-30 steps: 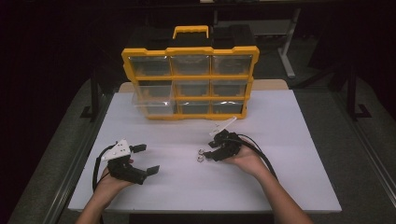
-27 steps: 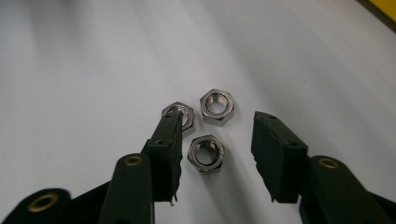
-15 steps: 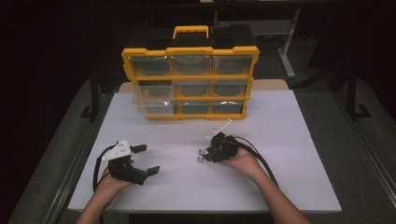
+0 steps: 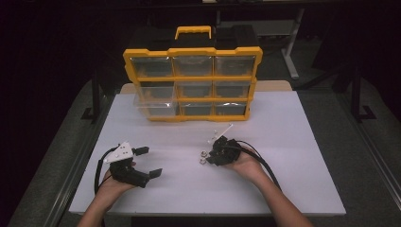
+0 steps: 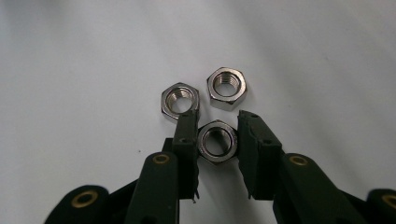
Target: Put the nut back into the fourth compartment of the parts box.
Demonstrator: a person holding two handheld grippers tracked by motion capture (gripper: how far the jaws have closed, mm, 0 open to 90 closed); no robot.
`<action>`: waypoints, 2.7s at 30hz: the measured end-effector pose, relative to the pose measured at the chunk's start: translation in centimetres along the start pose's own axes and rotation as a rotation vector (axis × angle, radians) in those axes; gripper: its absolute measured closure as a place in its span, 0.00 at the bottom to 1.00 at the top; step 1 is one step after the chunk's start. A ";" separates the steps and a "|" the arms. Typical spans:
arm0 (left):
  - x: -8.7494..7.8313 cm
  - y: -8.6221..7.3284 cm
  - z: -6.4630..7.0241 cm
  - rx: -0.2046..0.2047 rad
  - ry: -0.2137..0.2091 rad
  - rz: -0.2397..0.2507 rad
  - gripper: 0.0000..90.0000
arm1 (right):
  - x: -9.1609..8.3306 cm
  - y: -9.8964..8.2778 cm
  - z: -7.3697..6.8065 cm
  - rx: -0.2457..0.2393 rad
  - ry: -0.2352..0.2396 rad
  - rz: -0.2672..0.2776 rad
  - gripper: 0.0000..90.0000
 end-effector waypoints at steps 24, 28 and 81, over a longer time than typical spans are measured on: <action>0.1 -0.1 -0.1 0.012 0.001 -0.003 0.00 | -2.5 1.4 0.0 0.041 0.026 0.023 0.77; 0.0 -0.1 -0.1 0.006 0.002 -0.003 0.00 | -3.2 2.0 -0.1 0.047 0.029 0.043 0.77; 0.0 0.0 -0.1 0.007 -0.002 0.009 0.00 | -8.6 14.7 0.8 -0.010 0.024 0.147 0.77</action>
Point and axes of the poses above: each handheld gripper's, and its own axes: x roughly forward along the jaws, y roughly out of its top, z roughly to its right, the point moved 5 cm from there along x, roughly forward along the jaws, and after that the axes turned 3 degrees about x, right-handed, at the moved point
